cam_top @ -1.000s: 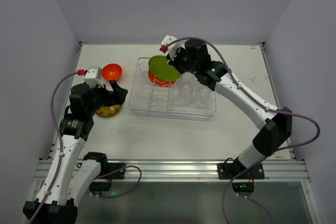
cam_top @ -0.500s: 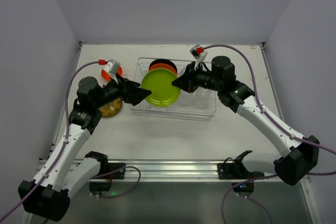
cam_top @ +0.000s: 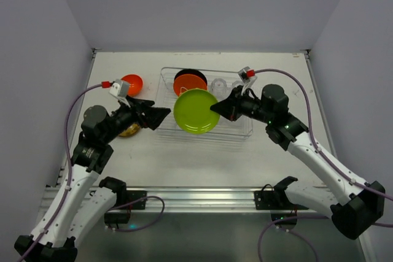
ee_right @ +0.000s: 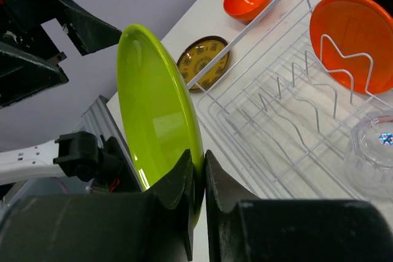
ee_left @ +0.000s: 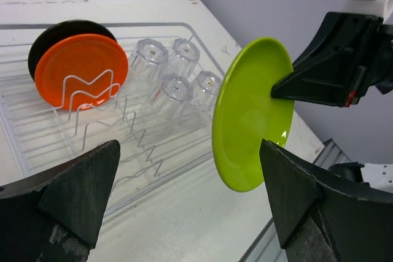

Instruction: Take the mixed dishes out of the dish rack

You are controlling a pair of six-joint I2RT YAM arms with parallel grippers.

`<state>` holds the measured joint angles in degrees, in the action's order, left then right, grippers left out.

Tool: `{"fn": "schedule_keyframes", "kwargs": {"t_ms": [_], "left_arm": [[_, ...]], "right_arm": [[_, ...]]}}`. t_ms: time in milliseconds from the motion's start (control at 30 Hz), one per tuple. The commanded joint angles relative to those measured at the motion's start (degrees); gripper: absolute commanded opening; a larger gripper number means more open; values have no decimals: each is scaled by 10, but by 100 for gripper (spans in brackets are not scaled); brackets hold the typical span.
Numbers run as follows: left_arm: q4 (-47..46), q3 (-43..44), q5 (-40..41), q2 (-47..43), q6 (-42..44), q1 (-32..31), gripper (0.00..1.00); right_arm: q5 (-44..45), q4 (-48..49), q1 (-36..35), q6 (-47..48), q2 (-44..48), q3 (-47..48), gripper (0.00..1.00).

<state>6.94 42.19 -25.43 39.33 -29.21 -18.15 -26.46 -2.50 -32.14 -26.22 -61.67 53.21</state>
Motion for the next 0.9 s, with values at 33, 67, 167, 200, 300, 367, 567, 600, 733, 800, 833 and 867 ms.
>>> {"fn": "schedule_keyframes", "kwargs": {"t_ms": [33, 67, 167, 200, 300, 367, 567, 600, 733, 800, 833, 867], "left_arm": [[-88, -36, -53, -8, -58, -4, 100], [-108, -40, -79, -3, -64, -4, 100], [-118, -26, -114, 9, -63, -7, 100], [-115, -30, -101, 6, -58, -8, 100], [-116, -38, -111, 10, -43, -9, 100], [-109, -45, -115, 13, -36, -9, 100], [-105, -44, -123, 26, -35, -10, 72], [-105, -43, -127, 27, -35, -10, 66], [-103, -33, -133, 30, -35, -14, 25], [-102, -30, -138, 37, -35, -14, 9], [-102, -29, -139, 40, -35, -16, 0], [-100, -26, -137, 44, -34, -16, 0]], "right_arm": [[-25, 100, 6, -48, 48, -46, 0], [-27, 121, 7, -66, 48, -71, 0], [-65, 161, 7, -81, 26, -83, 0], [-80, 179, 7, -85, 21, -88, 0], [-104, 190, 7, -93, 14, -93, 0], [-112, 190, 7, -92, 17, -93, 0], [-127, 192, 5, -96, 16, -82, 0], [-127, 192, 5, -95, 13, -79, 0], [-121, 202, -1, -98, -9, -68, 0], [-116, 203, -4, -98, -20, -53, 0], [-115, 203, -5, -100, -28, -49, 0], [-116, 205, -5, -102, -33, -44, 0]]}}
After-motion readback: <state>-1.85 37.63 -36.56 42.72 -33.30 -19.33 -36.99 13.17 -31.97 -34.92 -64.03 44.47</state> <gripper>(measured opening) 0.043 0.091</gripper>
